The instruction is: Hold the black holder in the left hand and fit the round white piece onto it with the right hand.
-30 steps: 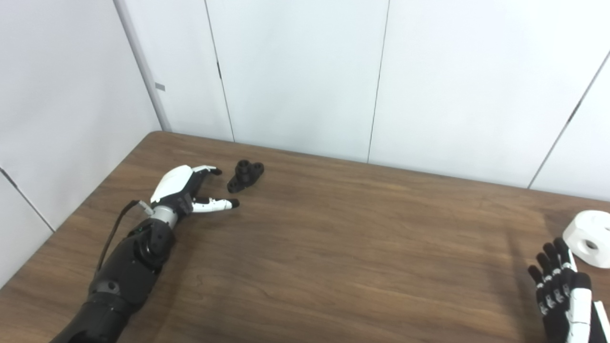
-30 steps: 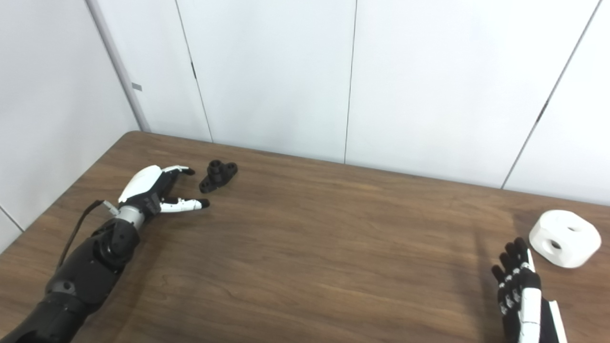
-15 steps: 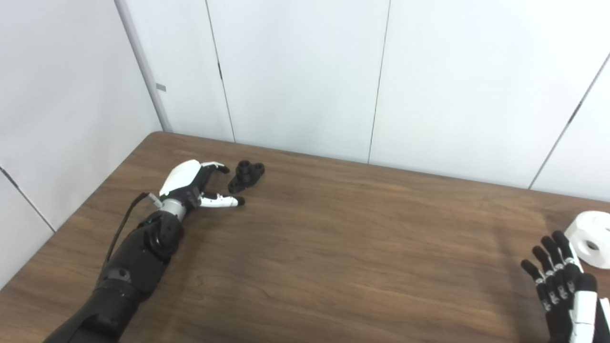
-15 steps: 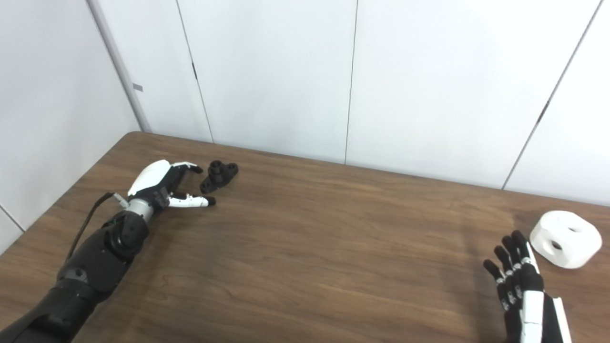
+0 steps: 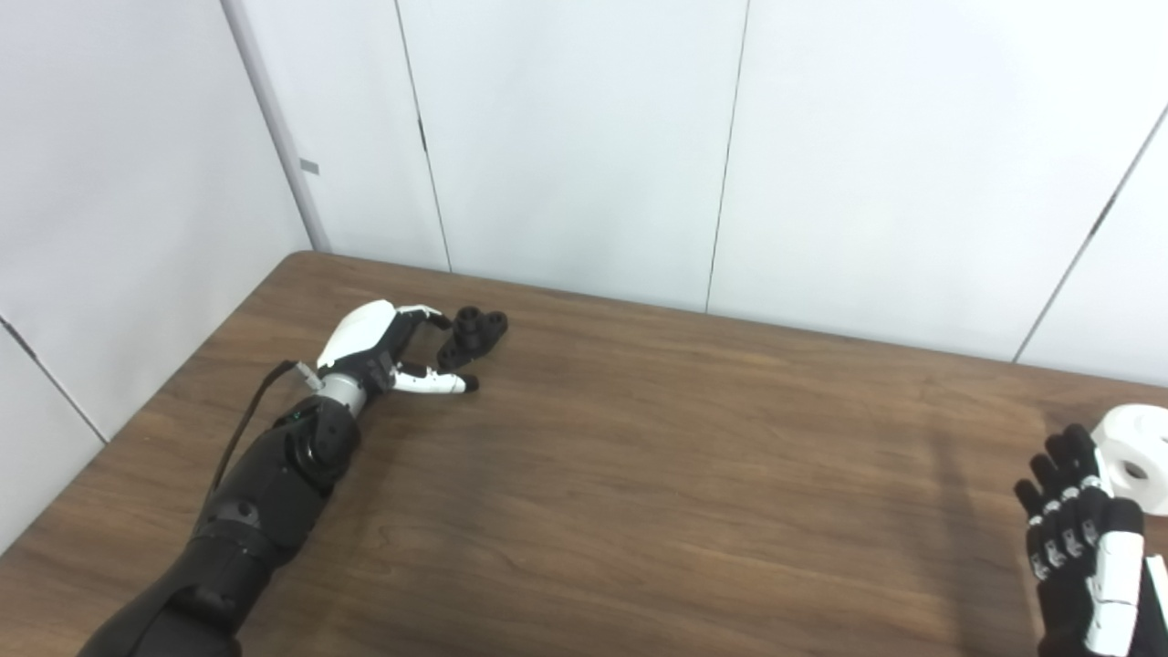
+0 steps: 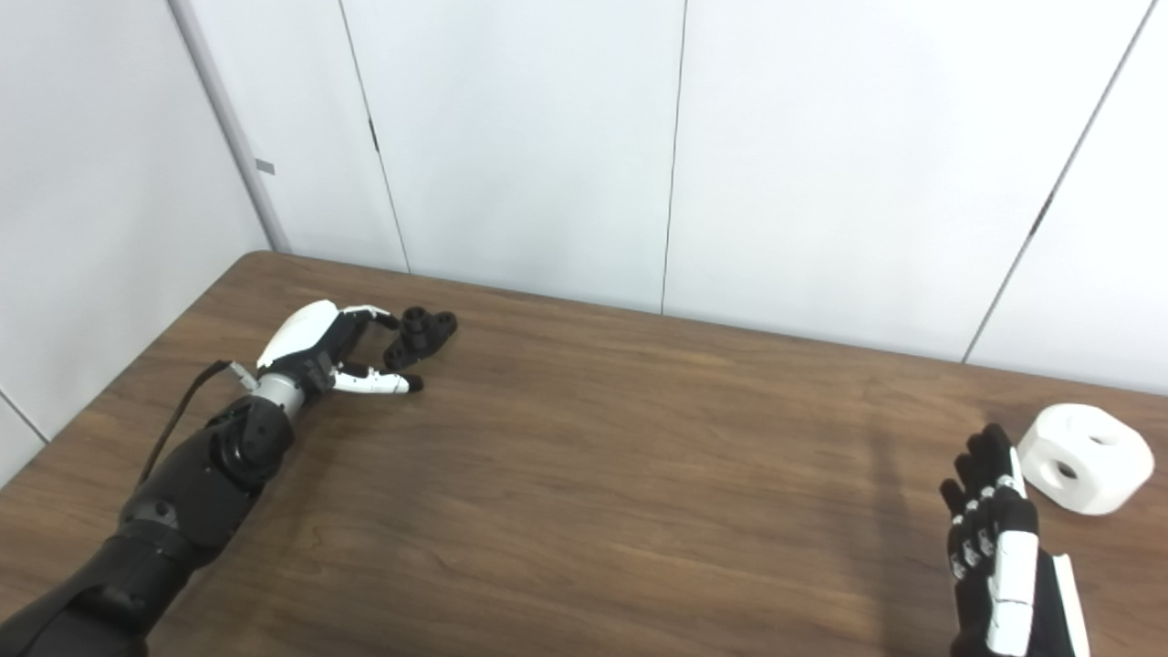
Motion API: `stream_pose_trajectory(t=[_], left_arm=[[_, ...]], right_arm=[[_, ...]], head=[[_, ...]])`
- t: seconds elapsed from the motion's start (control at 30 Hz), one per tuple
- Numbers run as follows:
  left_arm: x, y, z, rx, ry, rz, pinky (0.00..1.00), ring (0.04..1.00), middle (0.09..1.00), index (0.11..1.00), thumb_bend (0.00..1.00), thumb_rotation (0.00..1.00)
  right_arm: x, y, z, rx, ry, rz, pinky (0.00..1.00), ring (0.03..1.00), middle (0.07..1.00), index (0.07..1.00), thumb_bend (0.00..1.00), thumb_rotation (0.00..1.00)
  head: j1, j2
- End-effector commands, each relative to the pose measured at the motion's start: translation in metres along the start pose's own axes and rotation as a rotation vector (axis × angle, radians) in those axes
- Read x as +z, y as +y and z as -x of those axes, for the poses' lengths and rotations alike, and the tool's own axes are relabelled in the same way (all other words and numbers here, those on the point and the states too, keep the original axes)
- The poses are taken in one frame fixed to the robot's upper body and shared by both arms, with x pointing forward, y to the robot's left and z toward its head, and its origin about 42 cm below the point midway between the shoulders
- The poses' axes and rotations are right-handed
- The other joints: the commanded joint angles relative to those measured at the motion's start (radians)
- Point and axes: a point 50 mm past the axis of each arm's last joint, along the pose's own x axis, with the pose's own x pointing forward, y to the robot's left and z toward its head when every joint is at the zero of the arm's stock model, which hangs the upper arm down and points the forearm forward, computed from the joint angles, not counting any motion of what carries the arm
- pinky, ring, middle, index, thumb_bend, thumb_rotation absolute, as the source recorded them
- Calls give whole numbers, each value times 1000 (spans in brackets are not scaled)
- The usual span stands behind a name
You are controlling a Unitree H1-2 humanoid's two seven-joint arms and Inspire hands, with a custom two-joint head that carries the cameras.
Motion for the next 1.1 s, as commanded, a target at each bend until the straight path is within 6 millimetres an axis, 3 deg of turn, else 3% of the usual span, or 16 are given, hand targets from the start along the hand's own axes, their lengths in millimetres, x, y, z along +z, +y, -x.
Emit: stream_pose_trajectory(t=[0.0, 0.4, 0.77, 1.07], left_arm=[[6, 13, -8, 7, -32, -13, 960, 911, 880, 765, 926, 307], [3, 9, -7, -14, -23, -23, 964, 917, 887, 760, 912, 419], [7, 6, -11, -19, -29, -23, 964, 918, 888, 745, 899, 364], [13, 4, -19, -31, -45, -24, 958, 917, 890, 747, 924, 390]], right_arm=[[19, 3, -5, 11, -76, 1, 1000, 1000, 1000, 1000, 503, 1000], [27, 5, -5, 2, -74, 8, 1000, 1000, 1000, 1000, 478, 1000], [22, 10, -3, 12, -72, -2, 1000, 1000, 1000, 1000, 454, 1000], [19, 9, 2, 18, -75, -7, 1000, 1000, 1000, 1000, 469, 1000]], head=[[-1, 3], [-7, 8], [-17, 6], [-32, 6]])
